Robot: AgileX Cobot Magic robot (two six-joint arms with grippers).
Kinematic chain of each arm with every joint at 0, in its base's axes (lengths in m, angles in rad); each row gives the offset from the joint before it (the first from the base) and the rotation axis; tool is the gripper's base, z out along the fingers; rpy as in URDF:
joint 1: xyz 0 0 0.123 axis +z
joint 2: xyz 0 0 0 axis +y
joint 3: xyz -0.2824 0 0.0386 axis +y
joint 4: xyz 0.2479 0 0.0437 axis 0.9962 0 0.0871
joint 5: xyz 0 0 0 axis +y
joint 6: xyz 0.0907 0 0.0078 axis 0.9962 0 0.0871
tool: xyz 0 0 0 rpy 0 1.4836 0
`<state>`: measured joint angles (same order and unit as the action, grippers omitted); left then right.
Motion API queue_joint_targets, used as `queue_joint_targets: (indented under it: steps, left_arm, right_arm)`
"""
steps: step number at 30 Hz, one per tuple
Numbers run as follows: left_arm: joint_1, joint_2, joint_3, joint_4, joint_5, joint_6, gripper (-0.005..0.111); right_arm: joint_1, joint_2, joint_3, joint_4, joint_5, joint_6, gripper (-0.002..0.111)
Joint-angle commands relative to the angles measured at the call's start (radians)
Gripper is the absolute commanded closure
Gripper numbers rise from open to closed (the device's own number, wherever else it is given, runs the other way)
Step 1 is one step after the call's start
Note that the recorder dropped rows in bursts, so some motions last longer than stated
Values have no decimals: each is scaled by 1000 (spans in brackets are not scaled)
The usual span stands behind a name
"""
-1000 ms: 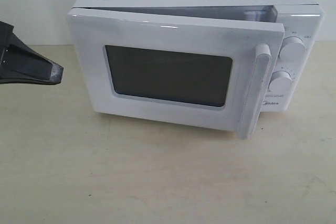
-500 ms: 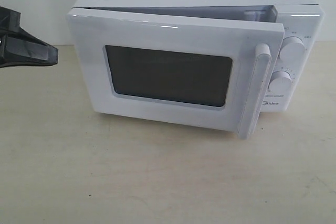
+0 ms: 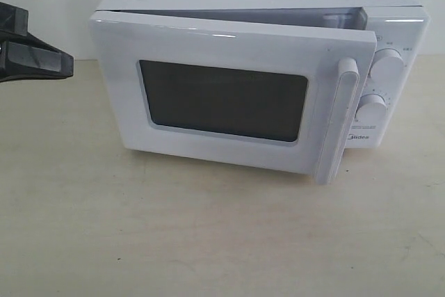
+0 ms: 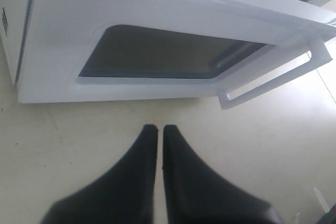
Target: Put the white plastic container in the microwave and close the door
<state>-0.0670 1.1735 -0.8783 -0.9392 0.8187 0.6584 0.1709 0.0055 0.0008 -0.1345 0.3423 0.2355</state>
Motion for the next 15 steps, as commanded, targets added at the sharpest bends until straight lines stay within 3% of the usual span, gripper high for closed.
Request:
queue_joint_targets:
  steps: [1, 5, 15]
  left_arm:
    - [-3, 1, 0, -7, -12, 5, 102]
    - [-3, 1, 0, -7, -12, 5, 102]
    - [-3, 1, 0, -7, -12, 5, 102]
  right_arm:
    - [-1, -6, -1, -9, -2, 0, 108]
    - [-1, -6, -55, 19, 0, 0, 108]
    - [-1, -6, -428, 101, 0, 29, 108]
